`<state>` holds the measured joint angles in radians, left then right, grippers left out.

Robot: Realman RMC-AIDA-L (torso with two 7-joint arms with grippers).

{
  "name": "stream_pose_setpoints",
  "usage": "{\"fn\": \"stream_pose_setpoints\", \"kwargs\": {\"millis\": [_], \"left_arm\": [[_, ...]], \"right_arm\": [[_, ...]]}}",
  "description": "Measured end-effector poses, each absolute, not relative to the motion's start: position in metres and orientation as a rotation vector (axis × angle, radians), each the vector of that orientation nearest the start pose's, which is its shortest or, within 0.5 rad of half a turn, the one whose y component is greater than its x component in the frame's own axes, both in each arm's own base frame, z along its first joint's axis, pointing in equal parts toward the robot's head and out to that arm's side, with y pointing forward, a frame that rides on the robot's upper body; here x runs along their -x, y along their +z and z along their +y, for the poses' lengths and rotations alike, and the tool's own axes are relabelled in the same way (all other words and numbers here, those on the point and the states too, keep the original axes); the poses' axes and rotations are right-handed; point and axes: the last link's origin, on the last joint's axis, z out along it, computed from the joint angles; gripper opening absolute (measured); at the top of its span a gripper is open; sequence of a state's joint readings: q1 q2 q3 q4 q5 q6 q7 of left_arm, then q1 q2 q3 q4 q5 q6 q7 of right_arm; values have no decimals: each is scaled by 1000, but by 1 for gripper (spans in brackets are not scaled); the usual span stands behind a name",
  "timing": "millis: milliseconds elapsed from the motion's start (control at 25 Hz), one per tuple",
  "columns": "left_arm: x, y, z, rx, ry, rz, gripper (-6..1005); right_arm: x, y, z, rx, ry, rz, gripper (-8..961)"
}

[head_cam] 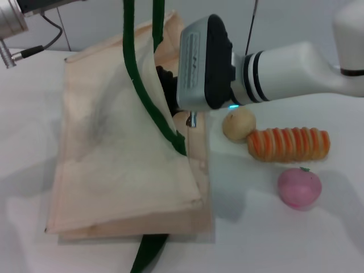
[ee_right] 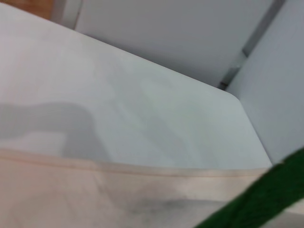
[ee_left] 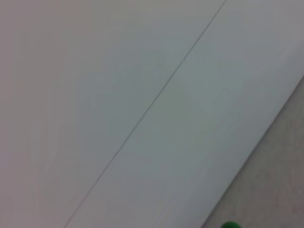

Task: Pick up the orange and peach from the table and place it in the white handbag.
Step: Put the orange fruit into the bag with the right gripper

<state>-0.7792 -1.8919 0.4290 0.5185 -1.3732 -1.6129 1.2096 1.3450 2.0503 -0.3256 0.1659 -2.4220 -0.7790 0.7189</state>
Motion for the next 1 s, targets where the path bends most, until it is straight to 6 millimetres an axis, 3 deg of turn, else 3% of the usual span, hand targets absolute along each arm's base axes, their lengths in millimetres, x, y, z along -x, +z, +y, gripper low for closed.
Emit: {"fn": "stream_pose_setpoints", "kwargs": {"millis": [240, 520, 600, 800, 1000], "left_arm": [[195, 110, 414, 2381, -1334, -1077, 118], [199, 112, 413, 2364, -1337, -1082, 119], [203, 113, 411, 2354, -1334, -1089, 119], [214, 119, 407, 2320, -1332, -1102, 118], [220, 123, 406, 2298, -1330, -1107, 119]], "right_arm": [[-73, -148, 405, 2818, 233, -619, 57], [-74, -150, 401, 2816, 269, -592, 143], [-75, -150, 401, 2822, 275, -584, 361], [-80, -143, 396, 2851, 356, -572, 567], [-88, -118, 402, 2858, 489, -513, 794]]}}
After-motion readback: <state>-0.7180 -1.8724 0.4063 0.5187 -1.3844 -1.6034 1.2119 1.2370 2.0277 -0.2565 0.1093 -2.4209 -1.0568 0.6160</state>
